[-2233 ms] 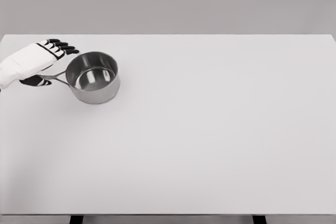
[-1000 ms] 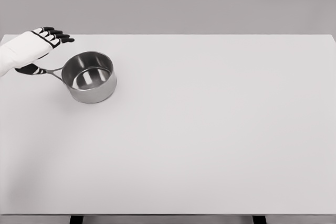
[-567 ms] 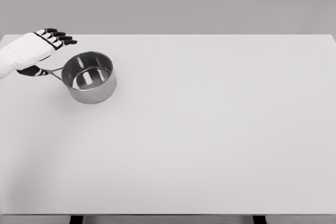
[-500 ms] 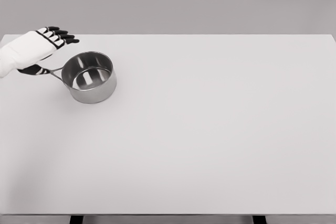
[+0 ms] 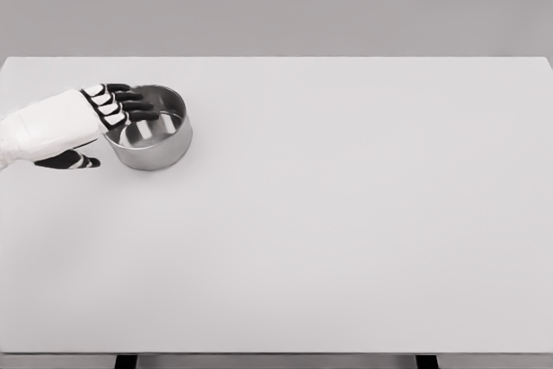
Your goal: Rotate pot handle
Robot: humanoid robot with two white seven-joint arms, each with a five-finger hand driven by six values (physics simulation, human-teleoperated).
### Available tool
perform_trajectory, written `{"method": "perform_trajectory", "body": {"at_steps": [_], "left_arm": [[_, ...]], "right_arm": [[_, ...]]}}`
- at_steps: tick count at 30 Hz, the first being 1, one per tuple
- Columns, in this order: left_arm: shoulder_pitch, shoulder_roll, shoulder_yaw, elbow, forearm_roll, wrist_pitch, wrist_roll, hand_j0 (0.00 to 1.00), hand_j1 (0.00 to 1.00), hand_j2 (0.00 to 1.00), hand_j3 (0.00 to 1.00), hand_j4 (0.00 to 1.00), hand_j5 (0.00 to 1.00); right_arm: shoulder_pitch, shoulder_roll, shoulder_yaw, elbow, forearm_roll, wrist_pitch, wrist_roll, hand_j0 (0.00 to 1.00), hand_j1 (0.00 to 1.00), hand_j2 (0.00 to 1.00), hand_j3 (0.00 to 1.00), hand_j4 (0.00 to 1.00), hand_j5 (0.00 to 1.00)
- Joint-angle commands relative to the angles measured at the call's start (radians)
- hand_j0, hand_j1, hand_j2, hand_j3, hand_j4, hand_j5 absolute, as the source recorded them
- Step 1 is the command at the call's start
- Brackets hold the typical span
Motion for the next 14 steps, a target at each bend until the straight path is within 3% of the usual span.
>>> {"method": "perform_trajectory", "body": {"at_steps": [1,4,7,8,14], "left_arm": [[0.003,-0.027,-0.026,-0.025,0.011,0.001,-0.012,1.00,1.00,1.00,1.00,1.00,1.00],[0.009,-0.199,-0.029,-0.026,0.014,0.001,-0.158,1.00,1.00,1.00,1.00,1.00,1.00],[0.049,-0.242,-0.023,-0.032,0.021,0.001,-0.305,1.00,1.00,1.00,1.00,1.00,1.00],[0.072,-0.256,-0.021,-0.034,0.021,0.001,-0.308,1.00,1.00,1.00,1.00,1.00,1.00],[0.074,-0.260,0.016,-0.035,0.021,0.001,-0.310,1.00,1.00,1.00,1.00,1.00,1.00]], "right_arm": [[0.000,0.000,0.000,0.000,-0.001,0.000,0.000,1.00,1.00,1.00,1.00,1.00,1.00],[0.002,0.000,0.000,0.000,-0.001,0.000,0.000,1.00,1.00,1.00,1.00,1.00,1.00],[0.002,0.000,0.000,0.000,-0.001,0.000,0.000,1.00,1.00,1.00,1.00,1.00,1.00],[0.000,0.000,0.000,0.000,-0.001,0.000,0.000,1.00,1.00,1.00,1.00,1.00,1.00],[0.002,0.000,0.000,0.000,-0.001,0.000,0.000,1.00,1.00,1.00,1.00,1.00,1.00]]}}
